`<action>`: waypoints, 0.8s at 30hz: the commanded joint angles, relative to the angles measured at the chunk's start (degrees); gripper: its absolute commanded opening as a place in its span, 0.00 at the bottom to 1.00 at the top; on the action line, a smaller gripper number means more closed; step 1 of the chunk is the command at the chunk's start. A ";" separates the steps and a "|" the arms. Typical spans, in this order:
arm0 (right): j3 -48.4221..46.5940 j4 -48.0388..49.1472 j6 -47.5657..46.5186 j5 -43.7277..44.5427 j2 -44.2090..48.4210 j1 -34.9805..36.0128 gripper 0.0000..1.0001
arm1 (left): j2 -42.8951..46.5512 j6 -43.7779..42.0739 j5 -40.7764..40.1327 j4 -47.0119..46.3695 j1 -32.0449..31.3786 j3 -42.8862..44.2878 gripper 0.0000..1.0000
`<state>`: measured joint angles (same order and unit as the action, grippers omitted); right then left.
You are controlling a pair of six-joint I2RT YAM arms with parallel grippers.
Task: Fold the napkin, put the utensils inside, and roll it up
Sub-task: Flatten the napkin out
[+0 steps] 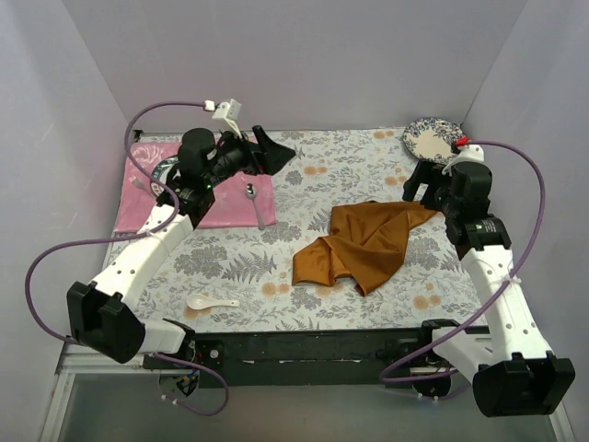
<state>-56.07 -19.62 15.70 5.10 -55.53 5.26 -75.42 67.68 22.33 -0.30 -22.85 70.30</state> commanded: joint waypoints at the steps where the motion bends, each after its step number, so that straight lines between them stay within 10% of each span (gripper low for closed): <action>1: -1.41 -8.85 -4.26 -1.30 -3.35 -0.07 0.99 | -3.32 -3.08 -2.55 8.55 -4.48 2.21 0.98; 4: 4.53 -6.34 -9.37 -10.89 -2.40 2.90 0.99 | -5.52 -2.82 -3.25 10.49 -6.59 -1.04 0.98; 15: 7.46 -16.86 -3.76 11.24 -16.45 35.50 0.99 | -8.86 0.52 -9.58 11.02 -13.80 -17.04 0.95; 24: 8.53 -16.25 -4.28 11.07 -20.15 39.39 0.87 | -14.75 5.09 -7.74 6.80 -16.70 -19.59 0.75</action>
<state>-47.75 -36.27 11.16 15.18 -75.20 43.59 -88.29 70.39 14.50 9.47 -38.48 50.46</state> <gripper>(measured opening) 0.909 0.807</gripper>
